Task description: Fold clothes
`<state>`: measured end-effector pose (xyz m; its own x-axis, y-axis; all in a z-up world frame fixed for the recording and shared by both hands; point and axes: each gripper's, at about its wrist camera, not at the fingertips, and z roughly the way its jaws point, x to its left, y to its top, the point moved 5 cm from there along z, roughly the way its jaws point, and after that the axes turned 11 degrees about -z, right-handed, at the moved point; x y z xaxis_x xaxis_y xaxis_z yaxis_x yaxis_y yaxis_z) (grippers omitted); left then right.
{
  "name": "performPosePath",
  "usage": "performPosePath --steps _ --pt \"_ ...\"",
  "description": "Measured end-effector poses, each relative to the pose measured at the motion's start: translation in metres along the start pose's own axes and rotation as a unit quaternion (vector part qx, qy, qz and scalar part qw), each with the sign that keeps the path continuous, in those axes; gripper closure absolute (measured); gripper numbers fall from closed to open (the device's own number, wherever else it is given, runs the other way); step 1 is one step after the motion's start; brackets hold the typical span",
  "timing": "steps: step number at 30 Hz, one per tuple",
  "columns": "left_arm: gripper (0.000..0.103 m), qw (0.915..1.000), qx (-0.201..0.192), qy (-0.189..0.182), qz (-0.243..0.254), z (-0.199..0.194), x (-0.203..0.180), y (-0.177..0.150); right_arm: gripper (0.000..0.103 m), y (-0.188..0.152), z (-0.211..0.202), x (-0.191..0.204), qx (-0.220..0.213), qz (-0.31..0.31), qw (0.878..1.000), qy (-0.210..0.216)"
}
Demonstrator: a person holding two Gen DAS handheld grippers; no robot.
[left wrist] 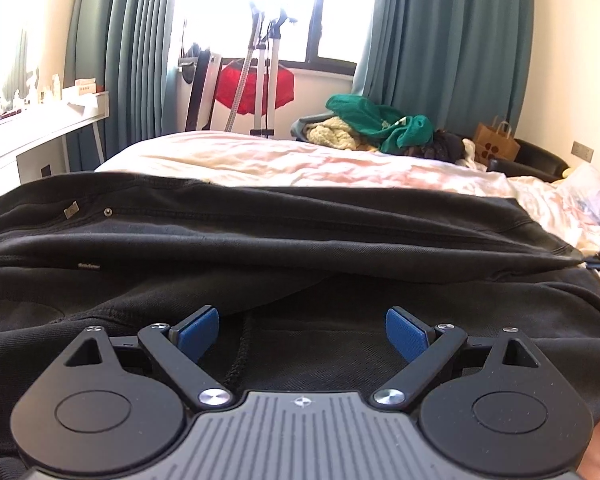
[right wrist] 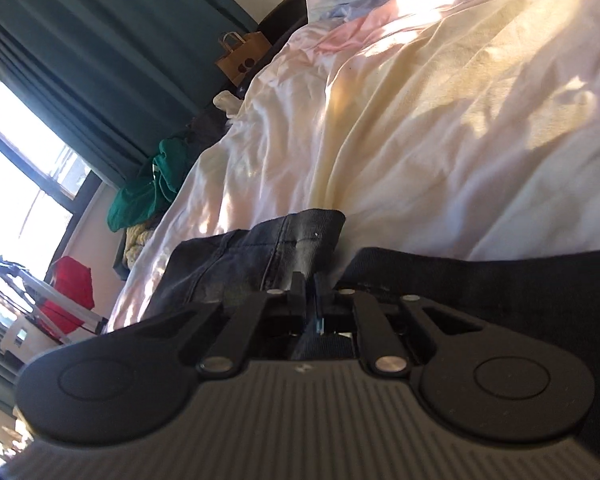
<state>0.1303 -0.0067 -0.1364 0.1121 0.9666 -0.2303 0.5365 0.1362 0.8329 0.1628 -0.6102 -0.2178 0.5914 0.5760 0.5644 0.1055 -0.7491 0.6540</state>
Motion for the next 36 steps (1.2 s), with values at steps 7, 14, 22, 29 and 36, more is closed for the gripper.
performPosePath --steps 7,14,22,29,36 --pt "0.011 0.9998 -0.013 -0.004 -0.014 -0.020 0.000 0.005 0.094 -0.001 -0.089 0.006 -0.002 -0.045 0.999 0.000" --pt "0.011 0.9996 -0.026 -0.004 -0.006 -0.047 -0.002 0.005 0.052 -0.002 -0.164 -0.007 -0.030 -0.094 0.994 -0.044" --pt "0.009 0.9996 -0.026 0.005 -0.005 -0.071 -0.008 -0.002 0.030 -0.012 -0.187 -0.027 -0.037 -0.070 0.992 -0.098" --pt "0.008 0.9997 -0.012 0.014 -0.018 -0.078 -0.007 -0.008 0.030 -0.021 -0.173 -0.055 -0.008 -0.016 0.994 -0.108" --pt "0.008 0.9990 0.004 0.025 -0.037 -0.073 -0.002 -0.011 0.031 -0.040 -0.150 -0.060 0.048 0.032 0.997 -0.056"
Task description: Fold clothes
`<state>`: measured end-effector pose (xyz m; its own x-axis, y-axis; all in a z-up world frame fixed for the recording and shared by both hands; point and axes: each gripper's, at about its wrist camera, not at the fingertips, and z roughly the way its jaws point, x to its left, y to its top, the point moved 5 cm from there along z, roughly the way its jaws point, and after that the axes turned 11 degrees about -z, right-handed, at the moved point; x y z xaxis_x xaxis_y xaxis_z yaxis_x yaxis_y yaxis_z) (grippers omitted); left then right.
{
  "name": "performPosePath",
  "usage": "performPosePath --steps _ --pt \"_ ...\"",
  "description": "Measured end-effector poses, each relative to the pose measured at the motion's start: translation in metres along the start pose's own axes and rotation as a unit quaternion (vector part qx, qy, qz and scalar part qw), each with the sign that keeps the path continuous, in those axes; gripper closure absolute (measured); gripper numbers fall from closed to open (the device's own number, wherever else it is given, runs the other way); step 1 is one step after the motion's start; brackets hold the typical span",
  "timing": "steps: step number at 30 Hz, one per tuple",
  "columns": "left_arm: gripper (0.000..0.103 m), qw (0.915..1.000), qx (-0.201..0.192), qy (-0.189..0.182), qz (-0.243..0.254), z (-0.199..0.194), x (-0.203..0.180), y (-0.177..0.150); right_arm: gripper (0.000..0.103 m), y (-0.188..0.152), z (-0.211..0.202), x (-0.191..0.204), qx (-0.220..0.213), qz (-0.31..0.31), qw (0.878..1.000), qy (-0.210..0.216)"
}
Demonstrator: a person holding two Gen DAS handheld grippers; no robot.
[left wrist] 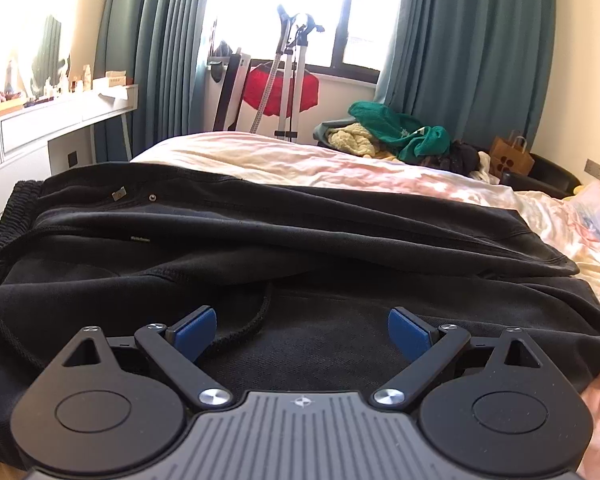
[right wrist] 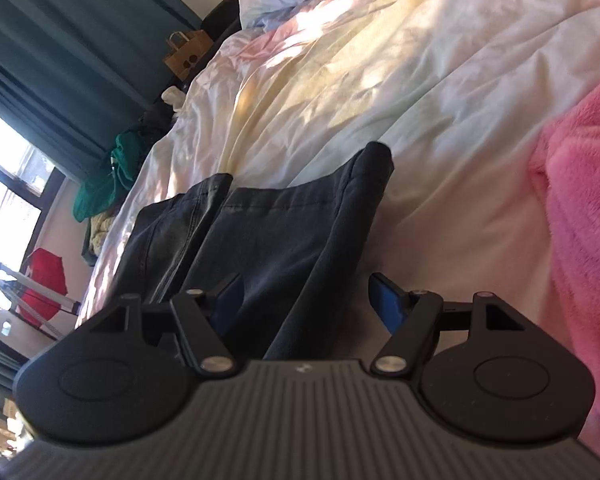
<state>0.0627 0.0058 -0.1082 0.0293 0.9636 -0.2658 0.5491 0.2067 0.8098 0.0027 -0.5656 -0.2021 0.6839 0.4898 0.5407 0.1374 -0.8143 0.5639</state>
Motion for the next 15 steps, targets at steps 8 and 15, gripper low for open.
performPosePath --steps 8,15 --pt "0.008 0.9996 0.012 0.000 -0.027 0.008 0.006 0.001 0.054 -0.003 0.012 0.006 0.006 0.012 1.000 0.028" --pt "0.008 0.9964 0.024 0.009 -0.080 0.002 0.030 0.013 0.092 -0.002 0.017 -0.001 0.009 0.011 1.000 0.013"
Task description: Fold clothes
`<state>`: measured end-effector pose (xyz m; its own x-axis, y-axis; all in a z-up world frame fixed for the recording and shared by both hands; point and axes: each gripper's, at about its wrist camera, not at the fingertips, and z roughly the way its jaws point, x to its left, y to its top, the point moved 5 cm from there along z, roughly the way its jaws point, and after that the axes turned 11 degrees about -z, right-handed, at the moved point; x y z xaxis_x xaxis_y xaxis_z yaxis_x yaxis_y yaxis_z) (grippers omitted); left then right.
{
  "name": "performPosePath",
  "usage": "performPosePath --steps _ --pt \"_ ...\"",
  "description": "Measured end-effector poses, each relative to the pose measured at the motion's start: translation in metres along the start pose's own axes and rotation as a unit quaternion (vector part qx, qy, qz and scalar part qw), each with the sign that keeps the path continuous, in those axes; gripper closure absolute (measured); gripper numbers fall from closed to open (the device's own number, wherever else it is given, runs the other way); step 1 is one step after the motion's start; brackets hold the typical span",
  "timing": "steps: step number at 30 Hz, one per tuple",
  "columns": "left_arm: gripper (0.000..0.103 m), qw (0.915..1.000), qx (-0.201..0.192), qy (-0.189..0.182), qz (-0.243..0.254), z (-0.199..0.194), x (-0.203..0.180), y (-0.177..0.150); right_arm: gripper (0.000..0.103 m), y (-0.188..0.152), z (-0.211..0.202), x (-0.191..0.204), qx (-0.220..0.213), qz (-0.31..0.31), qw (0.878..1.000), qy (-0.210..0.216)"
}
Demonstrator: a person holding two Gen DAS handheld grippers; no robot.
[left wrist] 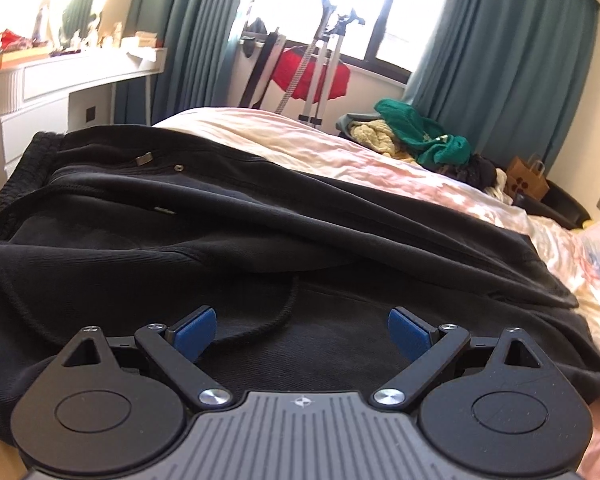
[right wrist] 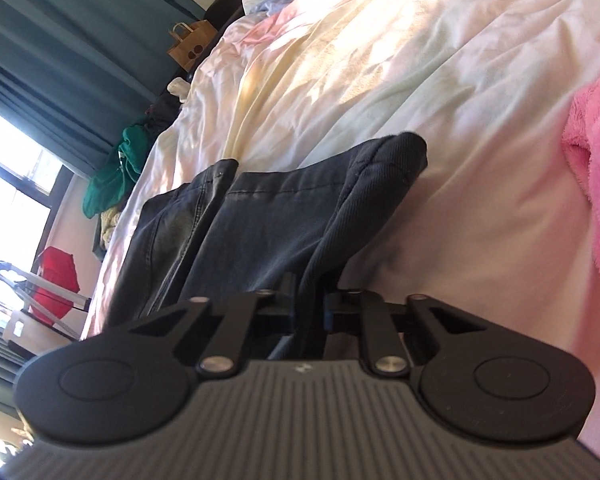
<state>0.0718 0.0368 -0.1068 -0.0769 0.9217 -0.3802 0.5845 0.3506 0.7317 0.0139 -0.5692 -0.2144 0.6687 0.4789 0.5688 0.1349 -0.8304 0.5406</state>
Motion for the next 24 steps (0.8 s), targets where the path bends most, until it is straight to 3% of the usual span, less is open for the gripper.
performPosePath --steps 5,11,16,19,20,24 --pt "0.008 0.9973 0.022 0.024 -0.065 -0.019 0.031 0.019 0.096 0.003 -0.002 0.002 -0.005 -0.012 1.000 -0.005" --pt "0.008 0.9794 0.082 0.045 -0.179 -0.045 0.085 0.044 0.096 0.009 -0.010 0.015 -0.031 -0.050 0.998 -0.013" --pt "0.008 0.9474 0.141 0.097 -0.270 -0.061 0.146 0.056 0.096 0.011 -0.009 0.013 -0.029 -0.039 0.999 -0.010" --pt "0.009 0.9130 0.190 0.105 -0.345 -0.065 0.177 0.050 0.096 0.010 -0.007 0.012 -0.026 -0.035 0.999 -0.013" --pt "0.009 0.9057 0.198 0.114 -0.357 -0.067 0.185 0.048 0.096 0.010 -0.006 0.014 -0.027 -0.038 0.999 -0.015" --pt "0.009 0.9013 0.184 0.146 -0.364 -0.068 0.209 0.045 0.096 0.010 -0.004 0.017 -0.027 -0.041 0.999 -0.018"
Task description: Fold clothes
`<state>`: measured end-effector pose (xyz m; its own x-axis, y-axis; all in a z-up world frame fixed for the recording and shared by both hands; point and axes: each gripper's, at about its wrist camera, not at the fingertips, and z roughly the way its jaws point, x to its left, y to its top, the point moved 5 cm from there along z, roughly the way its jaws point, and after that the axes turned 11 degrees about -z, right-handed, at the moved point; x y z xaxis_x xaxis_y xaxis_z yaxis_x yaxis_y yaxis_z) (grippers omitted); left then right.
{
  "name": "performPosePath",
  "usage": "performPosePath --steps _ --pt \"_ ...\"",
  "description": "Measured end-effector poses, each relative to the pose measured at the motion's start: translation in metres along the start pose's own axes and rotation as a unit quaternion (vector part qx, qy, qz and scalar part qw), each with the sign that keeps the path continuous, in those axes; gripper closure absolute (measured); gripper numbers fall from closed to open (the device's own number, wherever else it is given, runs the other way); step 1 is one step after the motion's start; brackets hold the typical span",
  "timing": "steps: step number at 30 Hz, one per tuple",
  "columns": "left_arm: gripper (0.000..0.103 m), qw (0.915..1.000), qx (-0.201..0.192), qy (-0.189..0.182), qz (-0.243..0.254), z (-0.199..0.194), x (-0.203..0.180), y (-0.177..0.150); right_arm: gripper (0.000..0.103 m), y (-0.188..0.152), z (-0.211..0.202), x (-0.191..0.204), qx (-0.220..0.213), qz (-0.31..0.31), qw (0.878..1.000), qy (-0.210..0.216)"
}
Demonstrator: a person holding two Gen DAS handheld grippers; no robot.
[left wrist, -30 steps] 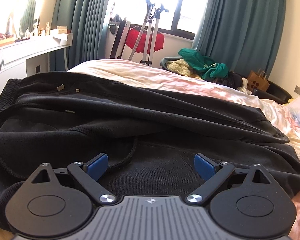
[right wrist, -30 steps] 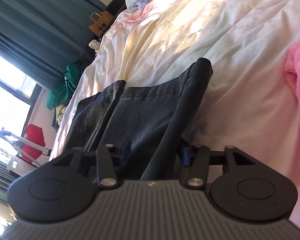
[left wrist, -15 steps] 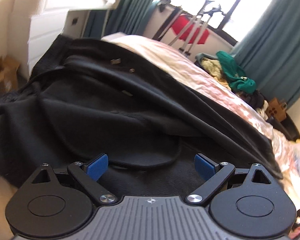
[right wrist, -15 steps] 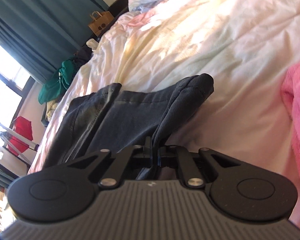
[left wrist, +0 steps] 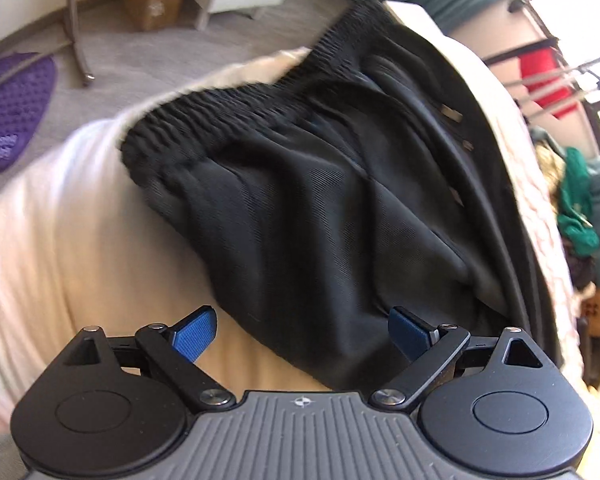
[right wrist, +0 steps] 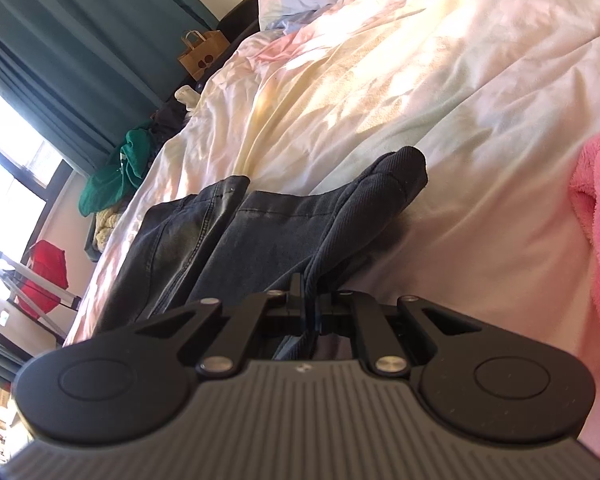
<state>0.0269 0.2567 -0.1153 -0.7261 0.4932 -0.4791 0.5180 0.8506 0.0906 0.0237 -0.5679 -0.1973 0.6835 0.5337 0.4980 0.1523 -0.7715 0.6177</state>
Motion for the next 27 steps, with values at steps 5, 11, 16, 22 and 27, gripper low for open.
performPosePath --steps 5,11,16,22,27 --pt "0.011 0.9988 0.019 -0.013 -0.042 0.023 0.012 0.016 0.096 0.002 0.007 -0.010 0.018 0.035 0.999 0.015" --pt "0.010 0.9947 0.005 -0.057 -0.085 0.034 0.016 0.029 0.096 0.004 0.004 -0.009 0.009 0.028 0.999 0.030" --pt "0.017 0.9873 -0.006 -0.129 -0.093 0.025 0.016 0.033 0.096 0.016 -0.014 0.006 -0.055 0.009 0.997 0.062" --pt "0.020 0.9817 0.007 -0.171 -0.085 0.016 0.014 0.028 0.096 0.028 -0.031 0.017 -0.115 -0.004 0.991 0.072" --pt "0.027 0.9838 0.005 -0.150 -0.098 0.017 0.017 0.028 0.096 0.018 -0.006 -0.004 -0.052 0.031 0.998 0.027"
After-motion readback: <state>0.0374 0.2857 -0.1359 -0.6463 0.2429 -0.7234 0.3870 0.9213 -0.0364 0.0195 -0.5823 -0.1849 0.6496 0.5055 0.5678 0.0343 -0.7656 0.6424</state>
